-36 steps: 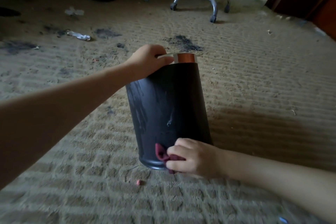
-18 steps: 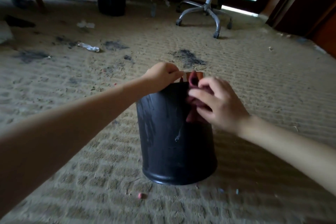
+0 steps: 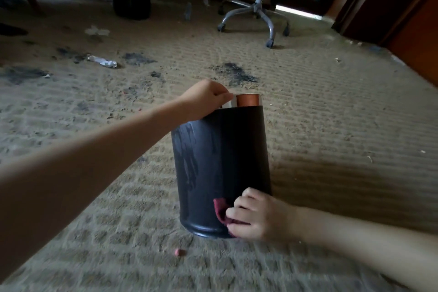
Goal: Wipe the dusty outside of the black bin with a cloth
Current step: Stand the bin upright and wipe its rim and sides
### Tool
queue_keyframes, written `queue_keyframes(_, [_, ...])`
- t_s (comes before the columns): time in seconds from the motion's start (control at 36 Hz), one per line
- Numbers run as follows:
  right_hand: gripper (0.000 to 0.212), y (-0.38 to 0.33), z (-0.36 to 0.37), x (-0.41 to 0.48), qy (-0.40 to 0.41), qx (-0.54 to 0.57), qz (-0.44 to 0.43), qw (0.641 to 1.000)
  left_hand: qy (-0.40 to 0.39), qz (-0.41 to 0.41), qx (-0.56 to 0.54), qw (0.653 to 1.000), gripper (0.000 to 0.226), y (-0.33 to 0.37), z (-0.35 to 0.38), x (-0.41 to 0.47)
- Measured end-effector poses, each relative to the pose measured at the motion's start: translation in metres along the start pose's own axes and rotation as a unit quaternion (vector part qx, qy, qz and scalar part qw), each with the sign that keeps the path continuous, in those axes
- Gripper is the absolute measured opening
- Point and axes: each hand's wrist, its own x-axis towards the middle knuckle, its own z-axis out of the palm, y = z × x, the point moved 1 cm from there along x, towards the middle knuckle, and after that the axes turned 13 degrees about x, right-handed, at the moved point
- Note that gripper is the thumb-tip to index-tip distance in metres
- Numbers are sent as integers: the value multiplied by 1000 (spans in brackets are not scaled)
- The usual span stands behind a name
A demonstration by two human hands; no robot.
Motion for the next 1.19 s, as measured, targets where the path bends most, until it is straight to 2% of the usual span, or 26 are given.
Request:
queue_keyframes(0.06, [16,18,-25,20,31,-7,24,999,-8,-3,7,1000,30,3,-2,2])
queue_keyframes(0.14, [15,58,-72,57,175,-27,117,977,-30,-31,-5,999,31,6,-4,5])
queue_keyframes(0.19, [17,81,-87,74,220,-52,148,963,-35,-40,-8,999,24,7,-5,6])
queue_keyframes(0.33, [15,85,-60,77,230,-16,168,958,-48,-42,-5,998,24,3,-7,8])
queue_keyframes(0.47, [30,37,-20,37,113,-24,97,989,-27,-31,-24,999,21,1,-5,9])
queue_keyframes(0.61, [14,-14,15,-8,27,11,47,998,-49,-1,43,998,34,3,-4,2])
queue_keyframes(0.72, [18,-8,4,-21,-6,12,40,999,-60,-32,9,998,45,-10,-9,-4])
queue_keyframes(0.78, [16,1,-11,-14,-17,25,31,999,-40,-32,24,998,43,-9,-6,-2])
queue_keyframes(0.86, [14,25,-50,20,31,41,84,995,-17,-22,45,999,46,1,-1,5])
queue_keyframes(0.92, [6,51,-76,43,135,11,107,985,-21,0,37,999,45,8,1,9])
queue_keyframes(0.97, [12,74,-92,60,237,-49,118,963,-37,27,52,998,25,14,1,9])
queue_keyframes(1.0, [10,85,-94,64,247,-84,118,958,-40,39,58,997,14,14,1,11])
queue_keyframes(1.06, [11,99,-85,66,234,-129,115,957,-32,22,42,998,17,9,0,11])
queue_keyframes(1.11, [16,98,-71,63,232,-109,144,956,-21,-1,27,999,27,-2,0,12])
queue_keyframes(1.19, [16,75,-52,52,212,-77,141,964,-16,-3,37,999,24,-15,-2,11])
